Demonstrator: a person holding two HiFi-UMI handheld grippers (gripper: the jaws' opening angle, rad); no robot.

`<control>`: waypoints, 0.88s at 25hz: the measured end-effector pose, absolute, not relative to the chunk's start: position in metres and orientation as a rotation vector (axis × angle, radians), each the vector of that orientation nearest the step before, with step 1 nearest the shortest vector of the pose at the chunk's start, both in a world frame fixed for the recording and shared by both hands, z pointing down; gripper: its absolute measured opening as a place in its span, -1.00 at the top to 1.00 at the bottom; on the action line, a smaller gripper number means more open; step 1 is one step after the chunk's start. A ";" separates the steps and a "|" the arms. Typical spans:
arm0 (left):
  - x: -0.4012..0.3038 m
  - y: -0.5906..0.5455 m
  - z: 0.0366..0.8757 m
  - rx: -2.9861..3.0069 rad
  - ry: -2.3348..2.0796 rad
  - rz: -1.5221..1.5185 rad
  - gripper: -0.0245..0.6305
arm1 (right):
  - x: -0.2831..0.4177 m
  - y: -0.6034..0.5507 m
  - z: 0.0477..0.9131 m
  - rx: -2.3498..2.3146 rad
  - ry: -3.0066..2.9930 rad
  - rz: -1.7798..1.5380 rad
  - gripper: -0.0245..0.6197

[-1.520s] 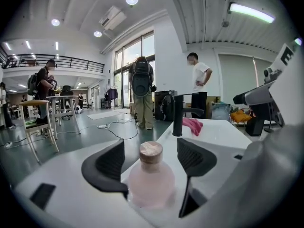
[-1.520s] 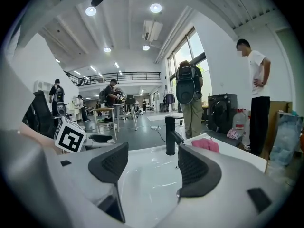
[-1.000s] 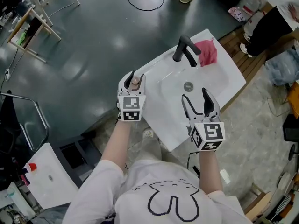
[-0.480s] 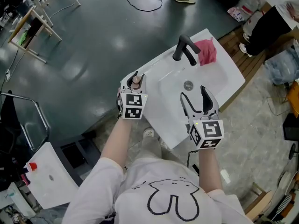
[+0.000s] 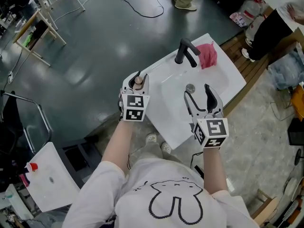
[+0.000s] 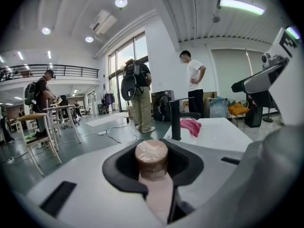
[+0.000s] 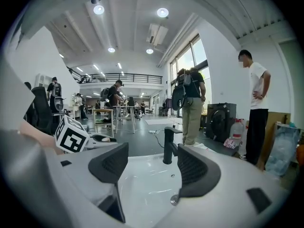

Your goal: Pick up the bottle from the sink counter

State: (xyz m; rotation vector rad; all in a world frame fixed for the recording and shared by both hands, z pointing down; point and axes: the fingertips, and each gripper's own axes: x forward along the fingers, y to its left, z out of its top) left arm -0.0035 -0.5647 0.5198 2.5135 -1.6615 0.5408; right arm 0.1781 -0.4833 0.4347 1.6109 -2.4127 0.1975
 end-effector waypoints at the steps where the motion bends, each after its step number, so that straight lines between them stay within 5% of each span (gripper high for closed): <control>1: -0.004 -0.563 0.514 2.516 -1.669 0.536 0.59 | 0.178 -0.482 0.431 1.612 -2.418 0.190 -0.07; 22: -0.007 -0.541 0.403 2.615 -1.787 0.401 0.59 | 0.198 -0.476 0.364 1.707 -2.476 0.037 -0.07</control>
